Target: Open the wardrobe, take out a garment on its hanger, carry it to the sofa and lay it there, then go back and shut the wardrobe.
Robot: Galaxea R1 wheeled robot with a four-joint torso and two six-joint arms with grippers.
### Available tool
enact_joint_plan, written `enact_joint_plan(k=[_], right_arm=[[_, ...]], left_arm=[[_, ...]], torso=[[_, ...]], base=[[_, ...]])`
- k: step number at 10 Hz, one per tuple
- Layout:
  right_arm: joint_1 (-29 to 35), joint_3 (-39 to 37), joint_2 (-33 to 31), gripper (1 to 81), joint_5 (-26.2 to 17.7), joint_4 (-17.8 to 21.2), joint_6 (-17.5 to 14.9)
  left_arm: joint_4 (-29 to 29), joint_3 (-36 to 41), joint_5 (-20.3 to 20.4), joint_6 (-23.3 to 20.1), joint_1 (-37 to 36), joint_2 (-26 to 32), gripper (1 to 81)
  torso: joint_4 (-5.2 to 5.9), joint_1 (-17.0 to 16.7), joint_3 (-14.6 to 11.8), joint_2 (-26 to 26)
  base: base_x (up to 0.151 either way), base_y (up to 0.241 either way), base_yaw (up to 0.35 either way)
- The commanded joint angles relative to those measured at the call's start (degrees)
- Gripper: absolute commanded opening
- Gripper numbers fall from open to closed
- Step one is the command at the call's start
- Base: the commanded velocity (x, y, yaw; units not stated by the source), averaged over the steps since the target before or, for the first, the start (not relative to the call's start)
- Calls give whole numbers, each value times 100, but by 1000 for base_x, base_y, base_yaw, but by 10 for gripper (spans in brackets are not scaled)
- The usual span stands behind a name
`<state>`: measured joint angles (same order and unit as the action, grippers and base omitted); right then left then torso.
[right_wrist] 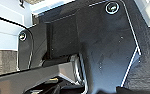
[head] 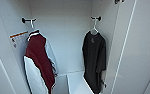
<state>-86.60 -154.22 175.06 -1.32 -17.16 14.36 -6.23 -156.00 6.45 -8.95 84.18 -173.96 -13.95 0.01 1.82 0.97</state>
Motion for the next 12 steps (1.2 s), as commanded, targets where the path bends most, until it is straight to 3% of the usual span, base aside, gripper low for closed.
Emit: enact_joint_plan(k=[1, 7, 12], right_arm=[[314, 7, 15, 811, -273, 38, -3], [314, 16, 23, 811, -273, 47, -3], [288, 16, 23, 811, -273, 46, 5]], left_arm=[[-36, 26, -276, -28, -265, 1, 811], [-36, 26, -276, -28, -265, 1, 811], [164, 26, -311, -28, -318, -61, 811]], torso=[[0, 0, 0, 0], [-2, -1, -5, 0], [-2, -1, -5, -2]], base=[[77, 0, 0], [75, 0, 0], [0, 0, 0]])
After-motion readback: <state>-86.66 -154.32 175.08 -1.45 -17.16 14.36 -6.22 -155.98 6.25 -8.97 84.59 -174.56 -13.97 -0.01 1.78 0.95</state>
